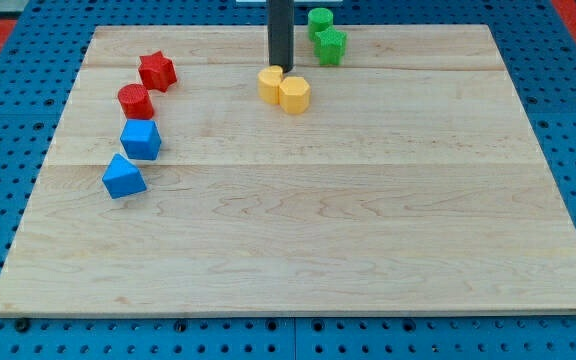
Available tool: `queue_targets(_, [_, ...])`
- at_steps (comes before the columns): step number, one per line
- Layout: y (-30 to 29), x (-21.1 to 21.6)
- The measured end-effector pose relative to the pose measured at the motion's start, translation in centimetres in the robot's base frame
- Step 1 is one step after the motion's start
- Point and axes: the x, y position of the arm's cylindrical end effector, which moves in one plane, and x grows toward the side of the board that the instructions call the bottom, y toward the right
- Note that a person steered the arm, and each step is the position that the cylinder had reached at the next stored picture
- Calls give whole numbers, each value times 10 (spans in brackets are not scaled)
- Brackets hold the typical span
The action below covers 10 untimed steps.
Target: Separate the yellow blocks
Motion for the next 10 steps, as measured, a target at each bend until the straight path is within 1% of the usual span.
queue_targets(1, [55,66])
queue_targets(2, [57,36])
queue_targets(3, [15,10])
queue_targets(4, [-7,66])
queue_targets(5, [-3,97])
queue_targets(6, [-28,21])
queue_targets(7, [28,8])
queue_targets(8, [132,-30])
queue_targets(9, [139,-71])
queue_targets(10, [104,-69])
